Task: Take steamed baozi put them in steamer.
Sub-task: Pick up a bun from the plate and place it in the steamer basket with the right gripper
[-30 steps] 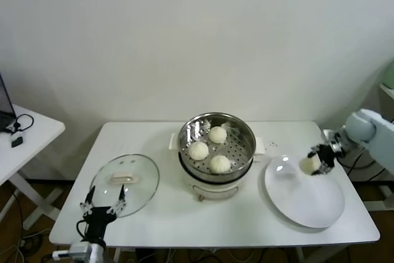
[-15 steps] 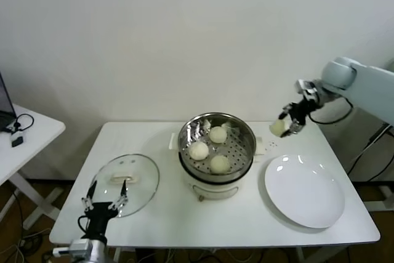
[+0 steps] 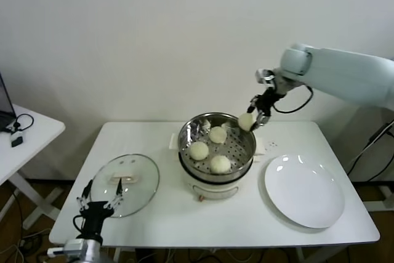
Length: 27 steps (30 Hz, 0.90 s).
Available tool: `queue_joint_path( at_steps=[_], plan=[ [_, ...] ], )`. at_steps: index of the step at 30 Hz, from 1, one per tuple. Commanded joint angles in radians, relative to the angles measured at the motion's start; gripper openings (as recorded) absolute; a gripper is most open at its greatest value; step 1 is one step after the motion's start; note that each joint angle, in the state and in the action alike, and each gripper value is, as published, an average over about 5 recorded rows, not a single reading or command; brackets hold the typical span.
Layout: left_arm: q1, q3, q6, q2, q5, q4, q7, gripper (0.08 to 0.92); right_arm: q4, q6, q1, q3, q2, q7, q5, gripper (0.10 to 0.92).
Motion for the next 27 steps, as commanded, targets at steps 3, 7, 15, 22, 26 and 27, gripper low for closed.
queue_joint_path(
  at_steps=[3,7,15,22,26,27],
  plan=[
    [0.005,-0.013,-0.001,0.007,-0.021,0.002,-0.003,0.823,-0.041,-0.026,-0.101,-0.03,0.162,0.029,0.033,0.645],
    [0.005,-0.015,-0.002,0.007,-0.024,0.006,-0.003,0.823,-0.048,-0.026,-0.13,-0.025,0.159,0.034,0.012,0.645],
    [0.006,-0.016,-0.004,0.008,-0.027,0.013,-0.003,0.823,-0.05,-0.025,-0.155,-0.028,0.135,0.035,-0.016,0.645],
    [0.006,-0.019,-0.003,0.009,-0.031,0.015,-0.003,0.823,-0.052,-0.024,-0.166,-0.022,0.115,0.035,-0.035,0.645],
    [0.005,-0.018,-0.002,0.008,-0.032,0.015,-0.003,0.823,-0.055,-0.023,-0.162,-0.021,0.112,0.034,-0.04,0.645],
    [0.005,-0.017,-0.002,0.008,-0.032,0.015,-0.003,0.823,-0.054,-0.023,-0.161,-0.021,0.11,0.034,-0.04,0.645]
  ],
)
